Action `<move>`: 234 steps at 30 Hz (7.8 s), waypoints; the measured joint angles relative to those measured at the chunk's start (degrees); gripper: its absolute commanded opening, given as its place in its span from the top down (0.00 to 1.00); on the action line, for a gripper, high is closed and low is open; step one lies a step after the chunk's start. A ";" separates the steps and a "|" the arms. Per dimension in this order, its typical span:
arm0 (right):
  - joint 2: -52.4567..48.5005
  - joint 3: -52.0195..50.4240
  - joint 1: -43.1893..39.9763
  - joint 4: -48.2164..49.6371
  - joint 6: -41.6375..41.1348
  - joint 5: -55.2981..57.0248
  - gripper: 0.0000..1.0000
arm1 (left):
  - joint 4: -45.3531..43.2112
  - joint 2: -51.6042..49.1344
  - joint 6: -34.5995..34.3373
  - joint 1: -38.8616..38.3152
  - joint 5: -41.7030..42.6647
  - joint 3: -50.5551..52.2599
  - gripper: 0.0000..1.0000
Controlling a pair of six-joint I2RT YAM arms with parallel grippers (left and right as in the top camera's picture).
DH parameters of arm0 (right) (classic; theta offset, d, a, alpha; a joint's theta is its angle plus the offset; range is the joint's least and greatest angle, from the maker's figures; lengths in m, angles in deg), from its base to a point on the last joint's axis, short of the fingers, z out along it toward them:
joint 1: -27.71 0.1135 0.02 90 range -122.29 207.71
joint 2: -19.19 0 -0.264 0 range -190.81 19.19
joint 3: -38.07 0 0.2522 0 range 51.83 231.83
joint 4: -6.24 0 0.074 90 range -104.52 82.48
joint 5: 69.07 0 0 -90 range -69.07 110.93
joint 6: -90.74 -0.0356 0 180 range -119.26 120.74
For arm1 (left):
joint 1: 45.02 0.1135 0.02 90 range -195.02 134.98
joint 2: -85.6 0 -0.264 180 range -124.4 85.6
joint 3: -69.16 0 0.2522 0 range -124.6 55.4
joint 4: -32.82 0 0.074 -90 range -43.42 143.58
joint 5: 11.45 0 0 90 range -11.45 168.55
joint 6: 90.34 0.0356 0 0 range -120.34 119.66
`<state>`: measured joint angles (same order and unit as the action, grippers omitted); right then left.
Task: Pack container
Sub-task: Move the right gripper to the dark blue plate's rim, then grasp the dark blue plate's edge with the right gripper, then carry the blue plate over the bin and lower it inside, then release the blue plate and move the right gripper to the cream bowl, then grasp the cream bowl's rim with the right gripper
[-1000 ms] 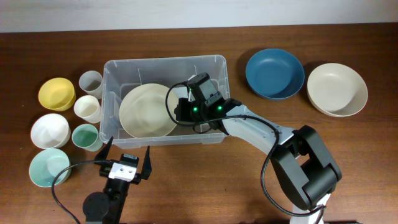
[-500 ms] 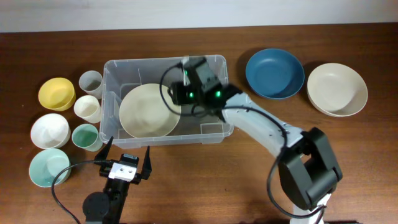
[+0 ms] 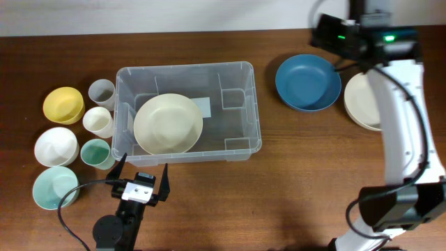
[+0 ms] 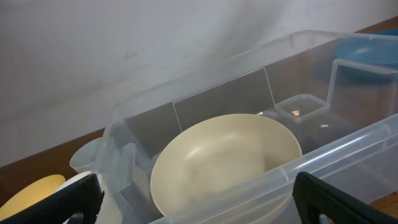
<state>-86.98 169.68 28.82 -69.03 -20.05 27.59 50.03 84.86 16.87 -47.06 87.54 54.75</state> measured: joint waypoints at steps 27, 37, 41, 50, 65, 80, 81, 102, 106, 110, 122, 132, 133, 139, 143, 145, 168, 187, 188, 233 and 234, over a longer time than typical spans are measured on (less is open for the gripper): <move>-10.36 -28.70 -7.65 16.94 -23.02 -18.58 0.00 | 0.00 0.00 0.00 0.00 0.00 0.00 0.00; -10.38 -35.54 -7.65 25.97 -26.03 -18.60 0.23 | 0.00 0.00 0.00 0.00 0.00 0.00 0.00; -10.49 -35.54 -7.65 27.34 -26.34 -18.58 0.34 | 0.00 0.00 0.00 0.00 0.00 0.00 0.00; -12.66 -35.69 -7.15 27.74 -27.80 -18.56 0.96 | 0.00 0.00 0.00 0.00 0.00 0.00 0.00; -12.83 -35.12 -7.63 39.82 -28.76 -26.56 0.96 | 0.00 0.00 0.00 0.00 0.00 0.00 0.00; 7.21 -21.90 0.04 35.65 -20.52 -38.69 0.96 | 0.00 0.00 0.00 0.00 0.00 0.00 0.00; 8.04 -21.59 3.41 34.23 -19.41 -38.18 0.96 | 0.00 0.00 0.00 0.00 0.00 0.00 0.00; -8.85 -22.32 32.15 25.94 -13.66 -24.48 0.96 | 0.00 0.00 0.00 0.00 0.00 0.00 0.00; -12.79 -22.32 32.37 25.94 -13.64 -24.81 0.96 | 0.00 0.00 0.00 0.00 0.00 0.00 0.00; -15.10 -22.34 32.37 25.92 -13.64 -25.42 0.95 | 0.00 0.00 0.00 0.00 0.00 0.00 0.00; -15.21 -22.38 32.37 26.16 -13.55 -29.20 0.39 | 0.00 0.00 0.00 0.00 0.00 0.00 0.00; -15.21 -22.36 32.00 26.12 -11.39 -30.51 0.21 | 0.00 0.00 0.00 0.00 0.00 0.00 0.00; -15.21 -22.18 31.87 25.92 -10.75 -30.23 0.20 | 0.00 0.00 0.00 0.00 0.00 0.00 0.00; -13.62 -12.70 29.18 17.18 -4.79 -20.83 0.01 | 0.00 0.00 0.00 0.00 0.00 0.00 0.00; -9.84 1.29 24.30 5.70 -2.73 -7.08 0.01 | 0.00 0.00 0.00 0.00 0.00 0.00 0.00; -7.34 7.69 19.63 0.35 -3.17 -1.11 0.01 | 0.00 0.00 0.00 0.00 0.00 0.00 0.00; -5.09 -27.12 -26.62 4.70 -16.90 -3.72 0.01 | 0.00 0.00 0.00 0.00 0.00 0.00 0.00; -5.42 -42.23 -26.62 24.74 -16.92 -5.22 0.80 | 0.00 0.00 0.00 0.00 0.00 0.00 0.00; -5.42 -42.23 -26.62 24.74 -17.00 -5.27 0.83 | 0.00 0.00 0.00 0.00 0.00 0.00 0.00; 3.21 -33.83 -14.32 34.99 -10.95 -27.19 0.21 | 0.02 0.00 0.00 0.00 0.00 0.00 0.00; 1.16 -33.83 -14.01 35.36 -11.17 -26.75 0.20 | 0.00 0.00 0.00 0.00 0.00 0.00 0.00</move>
<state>-85.82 135.84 14.81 -33.67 -31.22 0.84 50.03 84.86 16.87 -47.06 87.54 54.75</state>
